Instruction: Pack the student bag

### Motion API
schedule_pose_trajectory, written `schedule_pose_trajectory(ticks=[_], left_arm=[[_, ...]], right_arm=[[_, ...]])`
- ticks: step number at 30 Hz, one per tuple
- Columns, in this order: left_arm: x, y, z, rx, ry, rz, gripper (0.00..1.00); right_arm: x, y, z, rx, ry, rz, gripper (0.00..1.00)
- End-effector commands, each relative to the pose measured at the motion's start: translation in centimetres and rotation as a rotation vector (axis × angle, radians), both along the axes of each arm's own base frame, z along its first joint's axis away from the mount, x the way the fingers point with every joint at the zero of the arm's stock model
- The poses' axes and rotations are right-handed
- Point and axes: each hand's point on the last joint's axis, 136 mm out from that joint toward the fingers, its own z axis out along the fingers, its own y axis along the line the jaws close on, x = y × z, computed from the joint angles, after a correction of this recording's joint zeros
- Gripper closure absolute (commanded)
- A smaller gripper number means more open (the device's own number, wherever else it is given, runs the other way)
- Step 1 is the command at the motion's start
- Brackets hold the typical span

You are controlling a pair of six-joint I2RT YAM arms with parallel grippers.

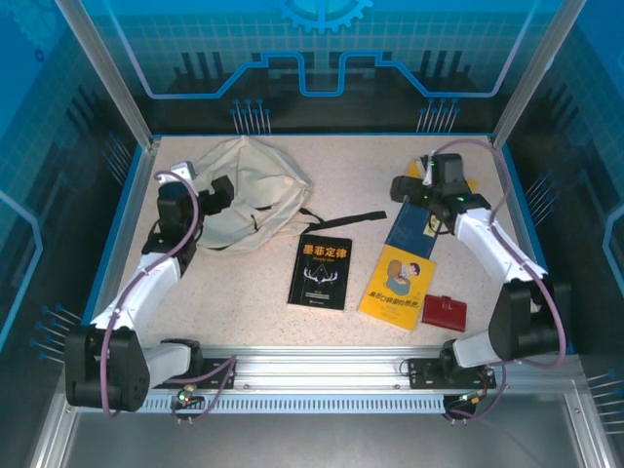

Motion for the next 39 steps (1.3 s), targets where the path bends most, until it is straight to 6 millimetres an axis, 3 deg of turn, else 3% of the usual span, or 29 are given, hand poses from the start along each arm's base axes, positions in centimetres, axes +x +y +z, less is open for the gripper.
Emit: schedule_pose_trajectory(ticks=[1,4,8,13,16,20,25,33,39], left_arm=[[-1.4,-2.3,-4.0,-0.165,0.232,-0.065,0.01],[-1.2,-2.8,-4.9,-0.205,0.279,-0.068,0.01],[-0.9,-2.9,-6.3,-0.226,0.350,-0.059,0.01],[-0.8,-2.6,-7.1,-0.220,0.385,-0.036,0.01],[-0.7,-2.5,-7.5,-0.216,0.400,-0.029,0.01],[-0.8,-2.0,-8.0,-0.208,0.428,0.000,0.01],[-0.9,-2.2,-8.6,-0.217,0.458,-0.005,0.01],[-0.6,-2.8,-10.5,-0.231,0.543,-0.025,0.01],[-0.3,-3.9,-12.5,-0.244,0.655,-0.081,0.04]], right_arm=[[-3.2,6.6,-2.2,0.083,0.211,0.117,0.02],[-4.5,12.4,-3.0,0.044,0.273,0.217,0.06],[-7.2,19.1,-5.8,-0.048,0.363,0.309,0.11],[-10.1,23.9,-8.8,-0.242,0.417,0.410,0.12],[-11.7,25.7,-10.9,-0.369,0.462,0.467,0.11],[-13.0,26.1,-13.6,-0.425,0.570,0.492,0.11],[-13.4,25.6,-14.8,-0.465,0.613,0.507,0.09],[-12.7,21.2,-16.2,-0.500,0.678,0.453,0.08],[-11.8,16.5,-16.2,-0.427,0.711,0.424,0.08]])
